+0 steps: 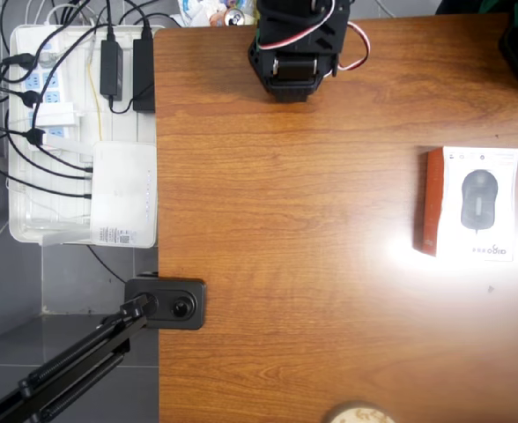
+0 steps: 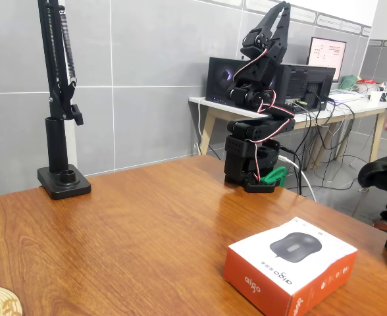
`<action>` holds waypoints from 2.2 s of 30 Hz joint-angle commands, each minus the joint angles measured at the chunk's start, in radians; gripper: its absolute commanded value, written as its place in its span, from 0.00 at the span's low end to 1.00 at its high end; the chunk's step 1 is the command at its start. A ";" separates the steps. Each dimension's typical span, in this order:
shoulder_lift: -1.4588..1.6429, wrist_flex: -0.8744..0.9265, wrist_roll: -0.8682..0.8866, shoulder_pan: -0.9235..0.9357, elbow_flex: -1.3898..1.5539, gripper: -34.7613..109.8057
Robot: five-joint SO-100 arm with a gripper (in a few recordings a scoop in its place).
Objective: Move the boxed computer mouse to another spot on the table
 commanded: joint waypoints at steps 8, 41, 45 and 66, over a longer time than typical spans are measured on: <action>0.002 0.006 0.006 0.006 -0.005 0.24; -0.072 1.577 0.100 -0.015 -0.732 0.24; -0.584 1.646 0.522 -0.471 -1.192 0.24; -1.439 2.267 0.842 -0.807 -1.649 0.97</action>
